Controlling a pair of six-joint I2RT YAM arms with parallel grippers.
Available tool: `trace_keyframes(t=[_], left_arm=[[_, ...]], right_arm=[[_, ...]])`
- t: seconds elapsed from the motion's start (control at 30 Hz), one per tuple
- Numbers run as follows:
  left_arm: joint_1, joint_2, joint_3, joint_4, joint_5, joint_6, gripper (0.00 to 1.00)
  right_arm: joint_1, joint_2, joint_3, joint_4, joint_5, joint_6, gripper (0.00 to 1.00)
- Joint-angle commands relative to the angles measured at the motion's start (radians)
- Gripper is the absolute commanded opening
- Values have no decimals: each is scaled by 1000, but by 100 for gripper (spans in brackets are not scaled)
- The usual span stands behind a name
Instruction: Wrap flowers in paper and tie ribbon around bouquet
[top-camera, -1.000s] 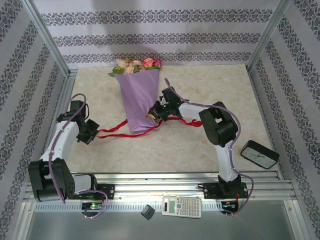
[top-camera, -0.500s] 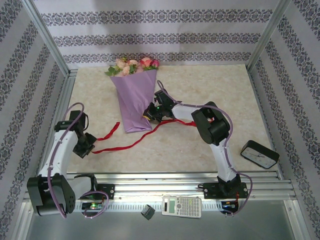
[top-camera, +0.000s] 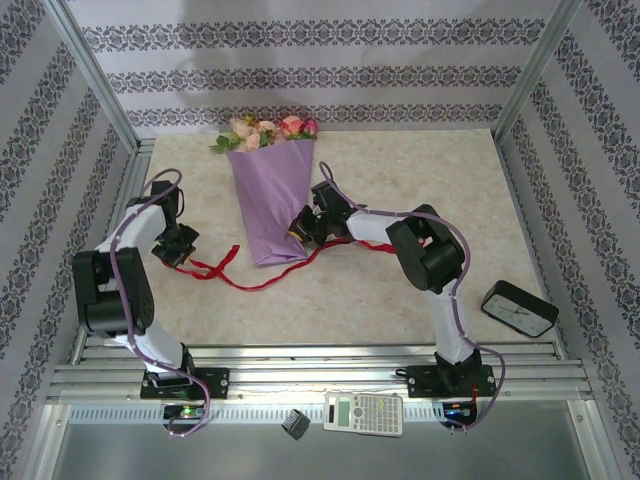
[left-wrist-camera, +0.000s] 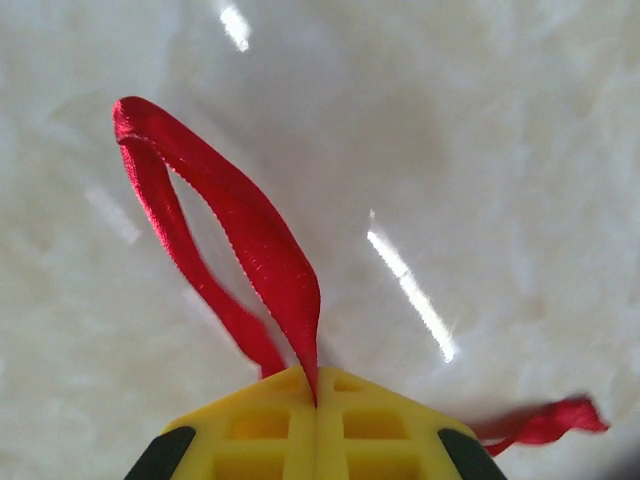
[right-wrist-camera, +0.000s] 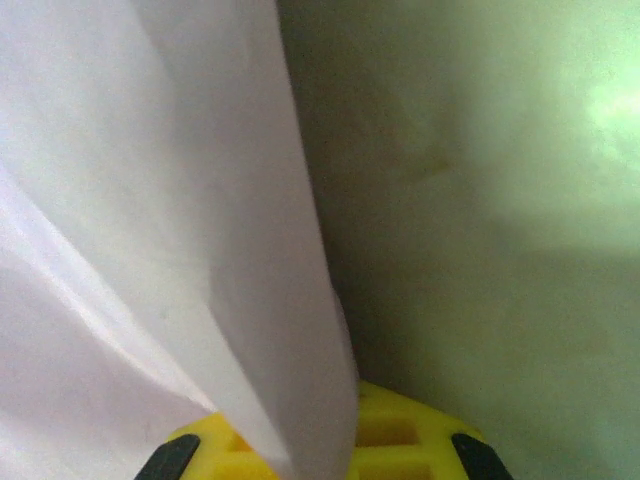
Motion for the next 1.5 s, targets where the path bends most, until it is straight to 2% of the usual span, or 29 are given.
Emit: trace_keyframes(t=[0.0,0.23,0.4,0.6,0.63,0.7,0.77,0.83,0.9,1.03,1.2,1.33,1.47], left_arm=[[18,76,80,27,-13,31,0],[30,161,161,61,16,-1,0],[35,217,276,38,28,7,0],[35,181,258,52,84,-12,0],[34,170,244,55,91,-16,0],[34,139,208,65,106,-29,0],[33,106,172,75,114,-36,0],[35,78,142,84,127,-39,0],[33,52,120,81,141,-42,0],[35,-1,83,83,145,-45,0],[38,11,115,87,165,-38,0],[38,35,167,66,161,-42,0],[38,21,175,49,151,-43,0]], right_arm=[[-11,-102,-30,-8,-5,31,0],[-19,-189,-108,-56,-66,24,0],[-19,-290,-248,-85,-77,-11,0],[-2,-393,-407,-135,-67,-48,0],[0,-394,-418,-146,-71,-51,3],[0,-400,-428,-202,-64,-69,30],[-8,-429,-409,-312,-7,-119,47],[-33,-479,-385,-442,75,-166,57],[-85,-543,-387,-524,147,-190,60],[-225,-623,-408,-647,267,-181,63],[-367,-577,-384,-634,285,-126,61],[-416,-512,-313,-636,360,-126,56],[-439,-441,-238,-632,379,-183,43]])
